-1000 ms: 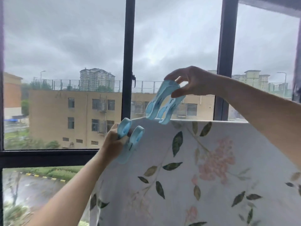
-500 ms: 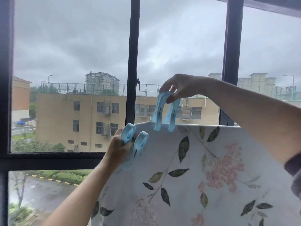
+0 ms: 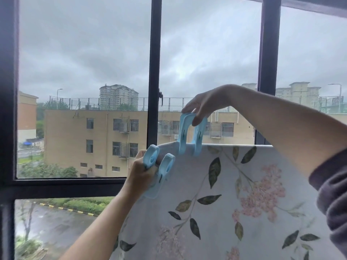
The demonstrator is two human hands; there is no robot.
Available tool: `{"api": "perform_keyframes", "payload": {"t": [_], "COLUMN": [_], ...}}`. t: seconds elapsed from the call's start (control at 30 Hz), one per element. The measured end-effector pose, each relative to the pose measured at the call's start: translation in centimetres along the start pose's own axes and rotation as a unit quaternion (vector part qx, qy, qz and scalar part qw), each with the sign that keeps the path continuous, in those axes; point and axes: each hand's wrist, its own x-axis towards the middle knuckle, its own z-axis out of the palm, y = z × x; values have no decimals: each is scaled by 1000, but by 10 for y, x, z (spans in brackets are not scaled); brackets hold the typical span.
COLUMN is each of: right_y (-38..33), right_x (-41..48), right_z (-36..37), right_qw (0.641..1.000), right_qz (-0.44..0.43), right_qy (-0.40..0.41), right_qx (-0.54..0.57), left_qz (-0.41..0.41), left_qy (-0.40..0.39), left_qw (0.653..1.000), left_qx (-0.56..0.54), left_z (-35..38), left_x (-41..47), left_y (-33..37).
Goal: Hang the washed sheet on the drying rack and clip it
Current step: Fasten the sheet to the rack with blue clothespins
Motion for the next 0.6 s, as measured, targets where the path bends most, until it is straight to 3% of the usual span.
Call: {"api": "perform_keyframes", "payload": {"t": [0.13,0.23,0.33,0.47,0.53,0.6], "right_y": [1,1,-1,0,1,0], "right_x": [1,-6,-19,-30,-30,-28], "right_z": [8,37,88,149,163,162], "right_qw": [999,990,945,873,844,845], "right_qz": [23,-4,-65,-82,-84,-73], "right_qy": [9,143,316,477,522,520], "right_qx": [32,0,-48,-63,-89,-105], "left_qz": [-34,-82,-81,-11,20,30], "left_qy": [-10,-7,-2,19,26,18], "left_qw": [999,997,996,999,999,999], "left_qx": [2,-12,-22,-26,-1,31], "left_z": [-2,-5,-9,-15,-14,-14], "left_x": [-2,-13,-36,-65,-77,-85], "left_y": [-2,-10,-9,-1,-6,-9]}}
